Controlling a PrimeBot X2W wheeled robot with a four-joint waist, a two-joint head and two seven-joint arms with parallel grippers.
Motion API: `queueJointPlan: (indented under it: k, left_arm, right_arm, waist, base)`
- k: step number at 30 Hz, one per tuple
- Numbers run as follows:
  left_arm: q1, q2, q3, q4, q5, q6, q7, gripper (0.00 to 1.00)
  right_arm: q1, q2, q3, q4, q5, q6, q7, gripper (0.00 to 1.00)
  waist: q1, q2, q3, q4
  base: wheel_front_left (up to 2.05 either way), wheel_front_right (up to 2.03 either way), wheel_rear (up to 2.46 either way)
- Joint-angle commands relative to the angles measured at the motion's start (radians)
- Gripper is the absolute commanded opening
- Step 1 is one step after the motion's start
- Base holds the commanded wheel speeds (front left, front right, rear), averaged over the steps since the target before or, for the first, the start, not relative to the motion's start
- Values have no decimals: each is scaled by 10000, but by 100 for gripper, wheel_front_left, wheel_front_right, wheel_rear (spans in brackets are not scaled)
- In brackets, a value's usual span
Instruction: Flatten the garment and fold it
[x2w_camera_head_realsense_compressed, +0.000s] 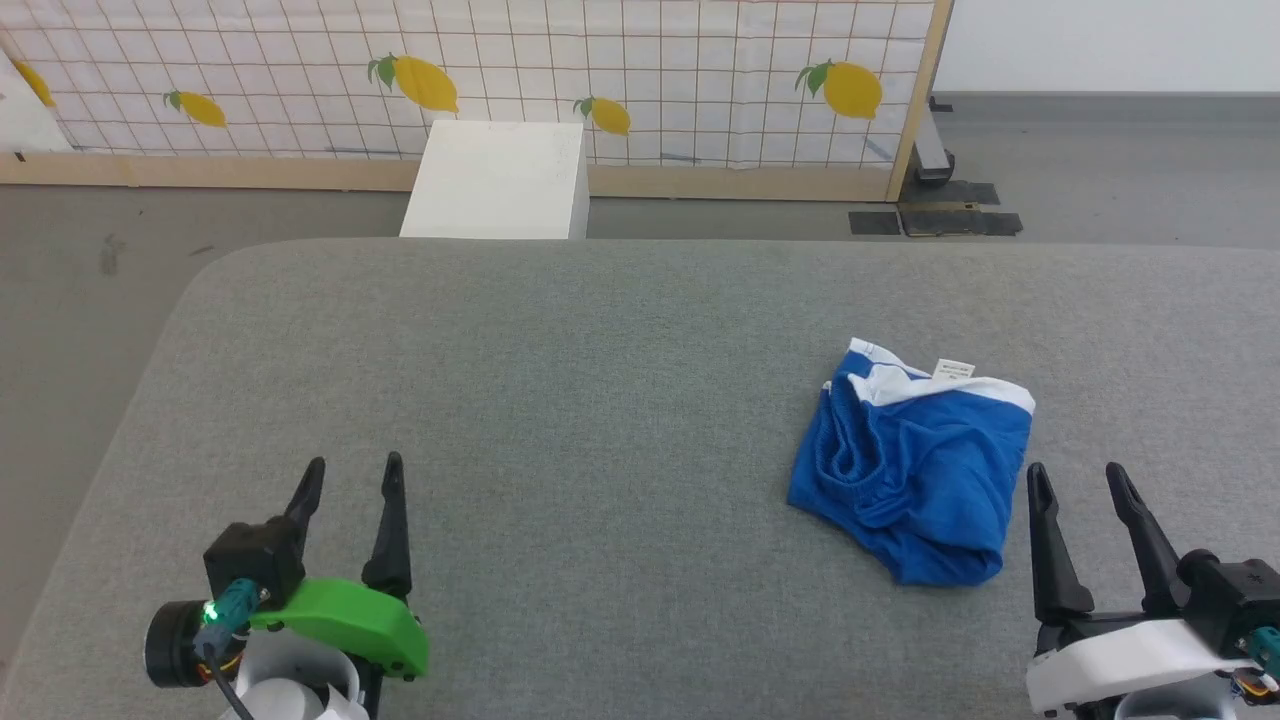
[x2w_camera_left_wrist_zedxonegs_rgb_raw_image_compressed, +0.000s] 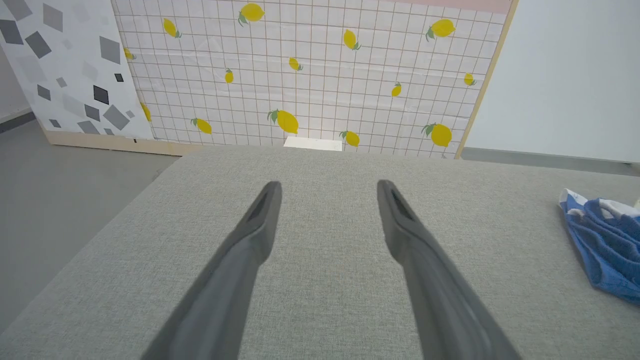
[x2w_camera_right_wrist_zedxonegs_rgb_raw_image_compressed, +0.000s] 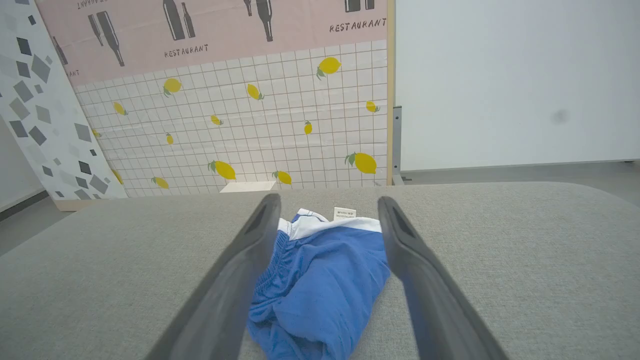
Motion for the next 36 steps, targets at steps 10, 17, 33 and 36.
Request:
queueJointPlan:
  k: [10,17,33,36]
  left_arm:
    - [340,-159,-76,290,-195,-102,-113,100]
    - [392,-122,-116,240,-255,-79,-61,100]
    - [347,-33,-190,132,-302,-9,-83,100]
    - [314,-18,-198,113,-308,3,-102,100]
  right_arm:
    - [107,114,51,171,-91,-13,-41,100]
    - [84,145,0,191,-93,-13,-19,100]
    - [31,175,-86,261,-84,-13,-22,100]
    - [-32,177,-116,257,-95,-13,15,100]
  waist:
    - [0,0,-89,-58]
    - [0,0,-36,-46]
    - [0,0,45,5]
    - [0,0,66,18]
  base:
    - [0,0,0]
    - [0,0,0]
    - [0,0,0]
    - [0,0,0]
